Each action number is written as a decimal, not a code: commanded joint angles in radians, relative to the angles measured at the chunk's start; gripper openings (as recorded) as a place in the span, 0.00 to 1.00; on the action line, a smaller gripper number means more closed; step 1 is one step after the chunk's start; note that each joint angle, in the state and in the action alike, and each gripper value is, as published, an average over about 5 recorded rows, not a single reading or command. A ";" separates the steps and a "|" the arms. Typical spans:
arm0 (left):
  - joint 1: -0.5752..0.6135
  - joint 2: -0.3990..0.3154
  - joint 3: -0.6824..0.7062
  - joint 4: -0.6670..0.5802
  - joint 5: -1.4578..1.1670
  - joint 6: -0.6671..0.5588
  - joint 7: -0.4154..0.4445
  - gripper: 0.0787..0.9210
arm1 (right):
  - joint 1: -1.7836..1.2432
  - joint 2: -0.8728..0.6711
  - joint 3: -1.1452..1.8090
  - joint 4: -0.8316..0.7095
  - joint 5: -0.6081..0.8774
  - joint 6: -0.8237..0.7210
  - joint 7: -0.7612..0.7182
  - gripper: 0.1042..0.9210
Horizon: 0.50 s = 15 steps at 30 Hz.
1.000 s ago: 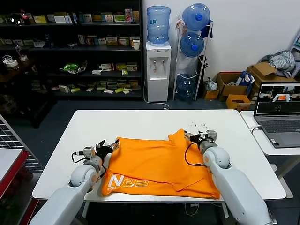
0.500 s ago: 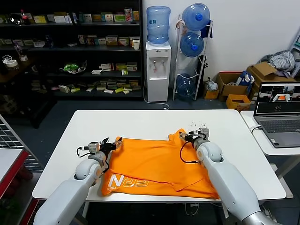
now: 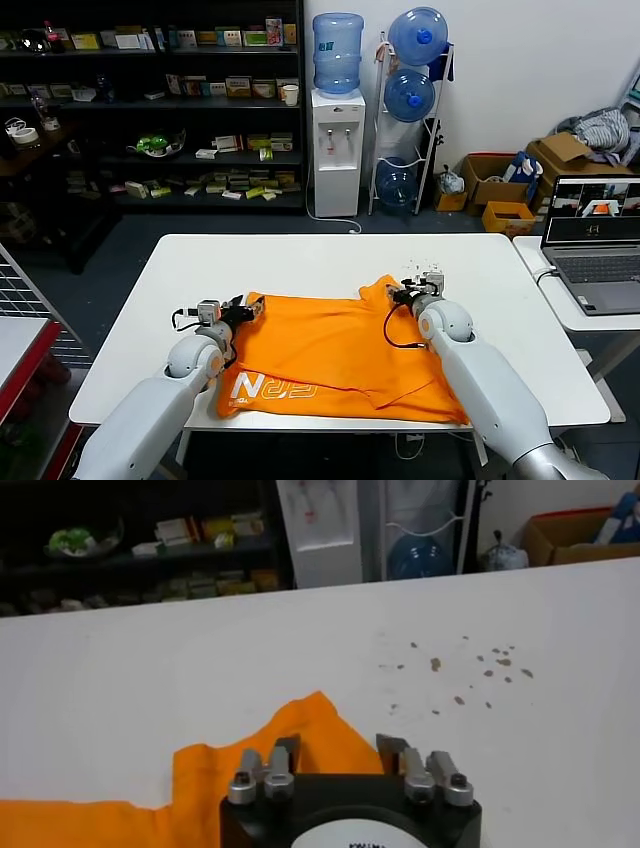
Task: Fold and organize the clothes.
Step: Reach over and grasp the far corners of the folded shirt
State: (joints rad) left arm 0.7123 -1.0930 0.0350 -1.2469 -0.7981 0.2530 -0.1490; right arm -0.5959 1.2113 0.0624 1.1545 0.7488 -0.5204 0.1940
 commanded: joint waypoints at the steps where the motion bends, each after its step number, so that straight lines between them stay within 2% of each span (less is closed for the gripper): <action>1: -0.013 -0.004 0.012 0.009 0.000 0.022 0.000 0.55 | 0.006 0.005 -0.004 -0.010 0.004 -0.014 -0.003 0.40; 11: -0.014 -0.005 0.008 0.008 0.001 0.015 -0.001 0.21 | -0.001 0.003 -0.005 0.000 0.003 0.014 -0.014 0.06; 15: -0.003 -0.004 -0.005 -0.014 0.001 0.006 -0.002 0.08 | -0.014 -0.005 -0.001 0.023 -0.001 0.047 -0.027 0.02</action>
State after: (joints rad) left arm 0.7018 -1.0978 0.0392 -1.2413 -0.7977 0.2626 -0.1493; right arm -0.6036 1.2100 0.0602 1.1616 0.7493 -0.5059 0.1767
